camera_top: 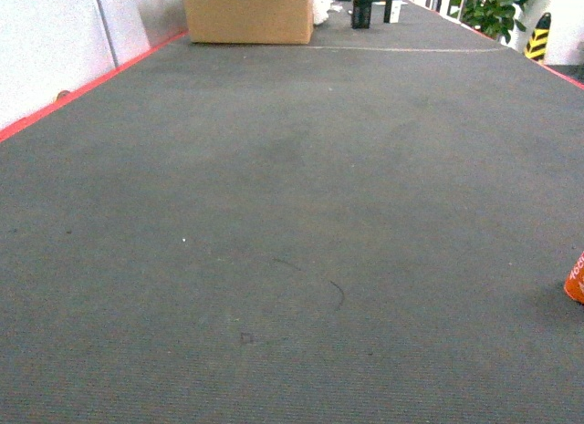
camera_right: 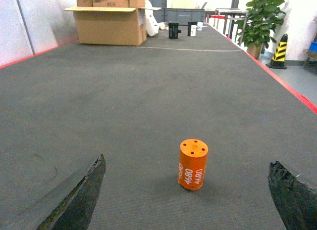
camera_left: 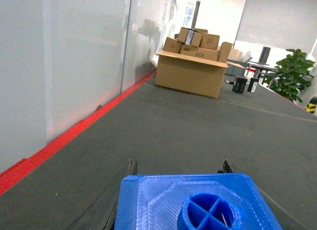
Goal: Sort blue parts and orange caps into right shelf containers
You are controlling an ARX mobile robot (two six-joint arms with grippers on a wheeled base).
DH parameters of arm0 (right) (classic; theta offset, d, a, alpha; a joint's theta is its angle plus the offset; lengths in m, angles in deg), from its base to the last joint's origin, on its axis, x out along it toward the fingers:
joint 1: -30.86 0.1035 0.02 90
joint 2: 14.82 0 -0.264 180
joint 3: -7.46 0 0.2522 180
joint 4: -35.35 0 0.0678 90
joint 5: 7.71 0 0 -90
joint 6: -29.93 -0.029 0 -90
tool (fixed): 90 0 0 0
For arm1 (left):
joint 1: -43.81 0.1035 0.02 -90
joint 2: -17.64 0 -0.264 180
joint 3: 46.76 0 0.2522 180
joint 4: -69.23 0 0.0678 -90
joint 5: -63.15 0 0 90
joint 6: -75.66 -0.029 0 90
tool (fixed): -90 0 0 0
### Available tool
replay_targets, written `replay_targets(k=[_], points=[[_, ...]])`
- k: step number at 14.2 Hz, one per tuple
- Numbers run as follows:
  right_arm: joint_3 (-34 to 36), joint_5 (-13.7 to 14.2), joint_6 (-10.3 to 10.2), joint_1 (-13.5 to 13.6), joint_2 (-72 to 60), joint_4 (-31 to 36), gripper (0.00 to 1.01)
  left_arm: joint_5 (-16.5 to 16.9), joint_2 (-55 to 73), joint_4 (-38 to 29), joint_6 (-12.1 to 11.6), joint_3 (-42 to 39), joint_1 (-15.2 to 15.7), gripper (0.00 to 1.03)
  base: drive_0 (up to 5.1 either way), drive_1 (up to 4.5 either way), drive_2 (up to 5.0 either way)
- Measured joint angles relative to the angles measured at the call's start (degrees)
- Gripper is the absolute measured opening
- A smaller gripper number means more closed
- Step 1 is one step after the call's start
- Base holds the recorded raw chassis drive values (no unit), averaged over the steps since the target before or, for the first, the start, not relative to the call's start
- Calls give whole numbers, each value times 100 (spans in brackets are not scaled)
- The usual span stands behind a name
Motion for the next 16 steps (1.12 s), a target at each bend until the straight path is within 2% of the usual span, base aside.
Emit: replay_targets(k=[2, 3, 7, 8, 10, 16], points=[[0, 0, -2, 0, 0, -2, 98, -155, -728, 433, -31, -175, -192, 44, 0, 0, 0], [0, 0, -2, 0, 0, -2, 98, -472, -1475, 960, -94, -262, -463, 44, 0, 0, 0], [0, 2, 0, 0, 0, 0, 98, -1145, -2677, 1915, -164, -592, -1060, 44, 0, 0, 0], [0, 0, 0, 0, 0, 0, 98, -1353, -2981, 2092, -262, -671, -1300, 44, 0, 0, 0], [-2, 2, 0, 0, 0, 0, 98, -1593, -3449, 2297, -286, -789, -1604, 44, 0, 0, 0], [-2, 2, 0, 0, 0, 0, 98, -1657, -3460, 2299, -299, -791, -1604, 44, 0, 0, 0]])
